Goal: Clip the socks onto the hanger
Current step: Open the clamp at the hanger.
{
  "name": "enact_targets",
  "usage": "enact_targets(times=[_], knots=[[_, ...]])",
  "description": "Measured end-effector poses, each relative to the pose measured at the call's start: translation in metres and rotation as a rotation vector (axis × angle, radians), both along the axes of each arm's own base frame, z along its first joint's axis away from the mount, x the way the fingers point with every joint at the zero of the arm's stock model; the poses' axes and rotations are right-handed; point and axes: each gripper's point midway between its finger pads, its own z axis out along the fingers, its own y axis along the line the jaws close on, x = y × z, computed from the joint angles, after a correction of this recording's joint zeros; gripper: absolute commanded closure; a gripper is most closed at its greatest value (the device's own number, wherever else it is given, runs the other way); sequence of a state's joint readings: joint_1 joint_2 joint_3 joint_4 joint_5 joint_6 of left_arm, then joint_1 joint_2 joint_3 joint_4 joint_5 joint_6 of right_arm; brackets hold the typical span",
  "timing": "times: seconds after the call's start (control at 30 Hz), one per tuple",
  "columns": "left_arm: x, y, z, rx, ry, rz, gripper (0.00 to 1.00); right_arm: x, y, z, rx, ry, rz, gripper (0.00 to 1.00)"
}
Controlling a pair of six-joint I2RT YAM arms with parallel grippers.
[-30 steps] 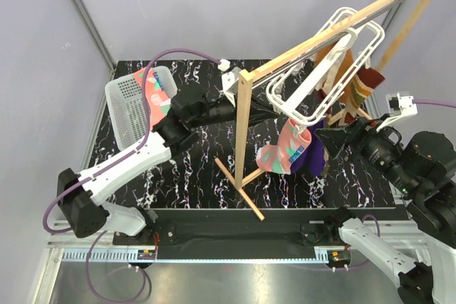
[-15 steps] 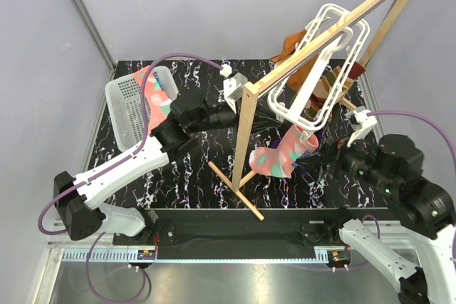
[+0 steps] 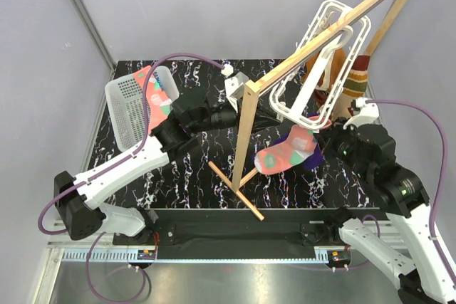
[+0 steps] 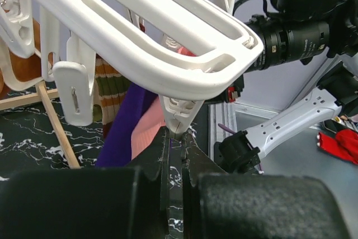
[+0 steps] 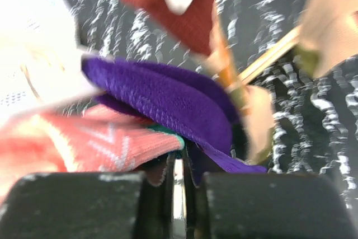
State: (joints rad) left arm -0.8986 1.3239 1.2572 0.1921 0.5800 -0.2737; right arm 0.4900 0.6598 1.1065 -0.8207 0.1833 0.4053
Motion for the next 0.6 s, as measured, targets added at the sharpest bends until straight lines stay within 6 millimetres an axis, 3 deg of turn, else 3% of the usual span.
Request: enact_targets(times=[0.2, 0.33, 0.43, 0.6], knots=[[0.004, -0.002, -0.002, 0.015, 0.015, 0.013, 1.00, 0.023, -0.024, 0.027, -0.111, -0.035, -0.142, 0.89], [0.003, -0.005, -0.004, 0.024, 0.032, 0.007, 1.00, 0.025, -0.039, 0.039, -0.174, -0.060, -0.194, 0.72], [0.002, -0.006, -0.004, 0.027, 0.035, 0.002, 1.00, 0.018, -0.048, 0.039, -0.209, -0.054, -0.205, 0.65], [-0.001, -0.005, -0.006, 0.047, 0.049, -0.009, 1.00, -0.003, -0.044, 0.032, -0.196, -0.014, -0.132, 0.38]])
